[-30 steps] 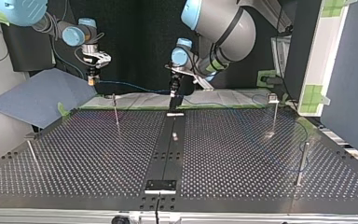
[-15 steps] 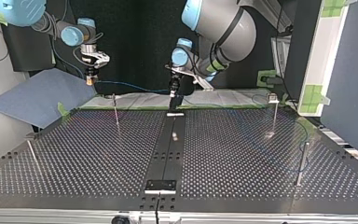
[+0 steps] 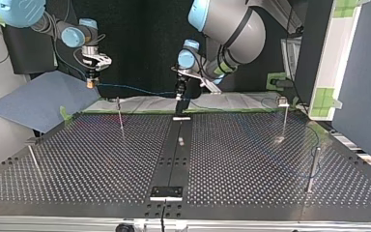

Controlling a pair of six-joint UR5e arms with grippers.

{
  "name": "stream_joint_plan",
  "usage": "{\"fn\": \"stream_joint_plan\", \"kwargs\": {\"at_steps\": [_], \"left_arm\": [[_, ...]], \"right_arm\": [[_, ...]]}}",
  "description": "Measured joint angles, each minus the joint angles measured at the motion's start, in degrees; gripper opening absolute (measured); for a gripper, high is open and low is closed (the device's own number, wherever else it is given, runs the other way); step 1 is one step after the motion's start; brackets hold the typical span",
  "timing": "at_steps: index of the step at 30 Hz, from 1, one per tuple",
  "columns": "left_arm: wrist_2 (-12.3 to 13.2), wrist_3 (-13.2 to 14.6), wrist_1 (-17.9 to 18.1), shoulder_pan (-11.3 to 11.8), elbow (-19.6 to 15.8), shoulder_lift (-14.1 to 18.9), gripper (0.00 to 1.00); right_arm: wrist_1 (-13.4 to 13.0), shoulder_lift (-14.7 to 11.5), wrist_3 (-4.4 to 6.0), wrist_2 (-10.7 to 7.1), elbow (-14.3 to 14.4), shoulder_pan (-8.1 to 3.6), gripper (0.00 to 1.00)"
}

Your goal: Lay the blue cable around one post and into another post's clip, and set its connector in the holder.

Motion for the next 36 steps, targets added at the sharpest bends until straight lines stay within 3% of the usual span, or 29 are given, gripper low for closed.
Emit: {"fn": "stream_joint_plan", "kwargs": {"at_steps": [3, 5, 6, 8, 14, 28, 29, 36], "left_arm": [[0.3, 0.0, -0.1, 0.0, 0.0, 0.0, 0.29], [0.9, 0.0, -0.4, 0.0, 0.0, 0.0, 0.39], [1.3, 0.0, -0.5, 0.1, 0.0, 0.0, 0.39], [2.2, 0.0, -0.7, 0.1, 0.0, 0.0, 0.51], [4.5, 0.0, -1.8, 0.5, 0.0, 0.0, 0.68], [4.6, -0.3, -2.5, 1.0, 0.1, 0.0, 0.68], [4.6, -0.2, -2.5, 1.0, 0.1, 0.0, 0.60], [6.9, 0.9, -2.9, 1.1, 0.1, 0.0, 0.58]], "right_arm": [[0.0, 0.0, 0.03, 0.03, 0.0, -0.10, 0.00], [0.0, 0.0, 0.01, 0.14, 0.0, -0.15, 0.00], [0.0, 0.0, -0.02, 0.29, -0.1, -0.21, 0.00], [-0.1, 0.0, -0.10, 0.83, -0.1, -0.32, 0.00], [-0.1, 0.0, -0.28, 1.83, -0.1, -0.63, 0.00], [-0.1, 0.1, -0.45, 1.93, -0.2, -0.75, 0.00], [-0.2, 0.1, -0.47, 1.93, -0.2, -0.75, 0.00], [-0.3, 0.1, -0.56, 1.92, -0.2, -1.02, 0.00]]}}
